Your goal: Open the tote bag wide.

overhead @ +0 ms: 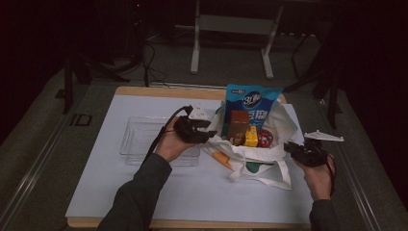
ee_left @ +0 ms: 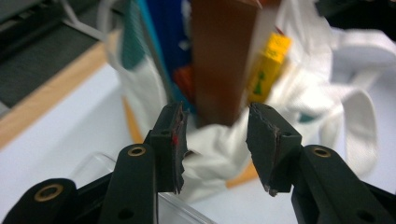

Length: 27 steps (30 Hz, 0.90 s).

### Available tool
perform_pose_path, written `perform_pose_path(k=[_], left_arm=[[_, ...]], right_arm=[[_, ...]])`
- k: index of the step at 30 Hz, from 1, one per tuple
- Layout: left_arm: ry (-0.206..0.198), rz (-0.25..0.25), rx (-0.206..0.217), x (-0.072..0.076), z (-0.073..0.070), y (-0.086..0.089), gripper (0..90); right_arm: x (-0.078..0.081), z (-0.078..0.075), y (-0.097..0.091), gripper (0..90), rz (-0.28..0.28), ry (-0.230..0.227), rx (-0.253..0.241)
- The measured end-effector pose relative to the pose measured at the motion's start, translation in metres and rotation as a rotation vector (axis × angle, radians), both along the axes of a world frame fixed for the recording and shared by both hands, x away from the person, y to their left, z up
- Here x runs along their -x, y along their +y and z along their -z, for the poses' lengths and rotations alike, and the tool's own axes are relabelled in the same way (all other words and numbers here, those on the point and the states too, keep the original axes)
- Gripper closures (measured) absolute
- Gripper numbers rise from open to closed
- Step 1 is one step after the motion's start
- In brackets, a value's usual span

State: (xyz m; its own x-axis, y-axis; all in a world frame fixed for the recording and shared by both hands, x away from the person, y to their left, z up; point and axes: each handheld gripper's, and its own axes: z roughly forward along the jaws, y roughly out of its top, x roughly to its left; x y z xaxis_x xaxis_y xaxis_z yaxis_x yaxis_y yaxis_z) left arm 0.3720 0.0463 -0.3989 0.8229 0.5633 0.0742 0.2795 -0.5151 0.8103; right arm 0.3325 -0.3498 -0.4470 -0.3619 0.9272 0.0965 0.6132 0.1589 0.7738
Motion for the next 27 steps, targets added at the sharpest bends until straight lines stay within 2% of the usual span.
perform_pose_path(k=[3, 4, 5, 7, 13, 15, 17, 21, 23, 24, 25, 27], left_arm=[[-0.017, -0.024, -0.011, -0.003, -0.004, -0.001, 57.4], [-0.026, -0.039, -0.027, -0.007, -0.006, -0.004, 58.2], [-0.026, -0.039, -0.027, -0.007, -0.006, -0.004, 58.9], [-0.033, -0.059, -0.024, -0.013, -0.009, -0.007, 59.8], [-0.018, -0.073, -0.028, -0.024, -0.008, -0.018, 61.5], [-0.014, -0.075, -0.030, -0.026, -0.007, -0.020, 62.6], [-0.014, -0.082, -0.053, -0.028, -0.004, -0.024, 64.4], [-0.014, -0.128, -0.098, -0.036, 0.005, -0.033, 75.2], [-0.005, -0.138, -0.090, -0.039, 0.008, -0.034, 81.3], [-0.005, -0.138, -0.090, -0.039, 0.008, -0.034, 85.5], [-0.011, -0.159, -0.110, -0.041, 0.010, -0.035, 87.0], [-0.008, -0.170, -0.116, -0.044, 0.013, -0.036, 87.7]], right_arm=[[0.001, -0.006, -0.002, 70.7, 0.007, -0.016, -0.010], [0.002, -0.012, -0.004, 70.4, 0.017, -0.034, -0.016], [0.002, -0.012, -0.004, 70.4, 0.017, -0.034, -0.016], [0.001, -0.022, -0.007, 70.4, 0.041, -0.068, -0.014], [-0.004, -0.039, -0.007, 71.8, 0.078, -0.122, 0.018], [-0.005, -0.041, -0.007, 71.6, 0.088, -0.127, 0.023], [-0.008, -0.044, -0.006, 70.8, 0.094, -0.135, 0.022], [-0.018, -0.046, -0.002, 69.9, 0.094, -0.151, 0.045], [-0.022, -0.046, 0.001, 70.5, 0.083, -0.153, 0.052], [-0.025, -0.046, 0.003, 71.6, 0.082, -0.154, 0.058], [-0.027, -0.045, 0.004, 75.0, 0.083, -0.152, 0.058], [-0.031, -0.044, 0.006, 79.0, 0.084, -0.147, 0.058]])
